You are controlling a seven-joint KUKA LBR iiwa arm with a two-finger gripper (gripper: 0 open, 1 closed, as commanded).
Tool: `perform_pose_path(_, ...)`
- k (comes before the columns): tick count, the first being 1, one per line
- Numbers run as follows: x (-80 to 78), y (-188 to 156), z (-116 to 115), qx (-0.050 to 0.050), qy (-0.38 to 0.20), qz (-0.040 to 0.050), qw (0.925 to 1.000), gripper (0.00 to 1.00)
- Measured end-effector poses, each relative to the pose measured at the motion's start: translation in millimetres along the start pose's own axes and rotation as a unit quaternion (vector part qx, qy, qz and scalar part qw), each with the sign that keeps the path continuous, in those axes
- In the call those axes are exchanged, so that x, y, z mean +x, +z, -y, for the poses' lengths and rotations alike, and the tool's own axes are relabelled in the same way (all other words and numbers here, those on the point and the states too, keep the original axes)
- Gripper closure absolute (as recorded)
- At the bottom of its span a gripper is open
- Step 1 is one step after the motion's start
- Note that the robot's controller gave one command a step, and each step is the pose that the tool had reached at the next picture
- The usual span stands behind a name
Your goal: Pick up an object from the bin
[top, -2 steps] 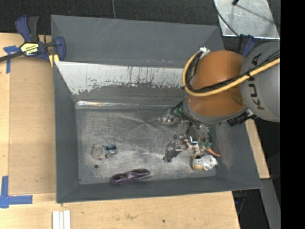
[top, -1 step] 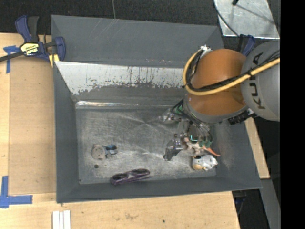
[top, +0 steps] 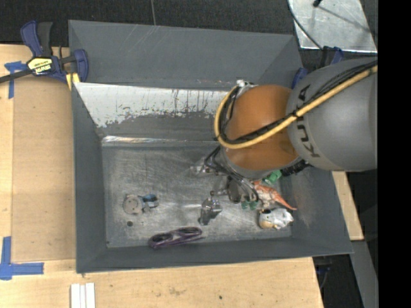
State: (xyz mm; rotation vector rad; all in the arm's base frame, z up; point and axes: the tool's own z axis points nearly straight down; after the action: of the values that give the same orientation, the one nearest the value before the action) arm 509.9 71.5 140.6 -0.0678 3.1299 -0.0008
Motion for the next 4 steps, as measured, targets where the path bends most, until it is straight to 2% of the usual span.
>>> perform_pose_path(1, 2.3, 26.7, -24.0, -0.001, -0.012, -0.0074, 0.9999, 0.0)
perform_pose_path(2, 11.7, 15.3, -46.7, -0.001, -0.077, -0.0053, 0.997, 0.0)
perform_pose_path(3, 17.8, 30.9, -71.8, -0.001, -0.149, -0.0048, 0.9889, 0.0)
perform_pose_path(4, 15.6, 40.4, -84.8, -0.002, -0.207, -0.0036, 0.9784, 0.0)
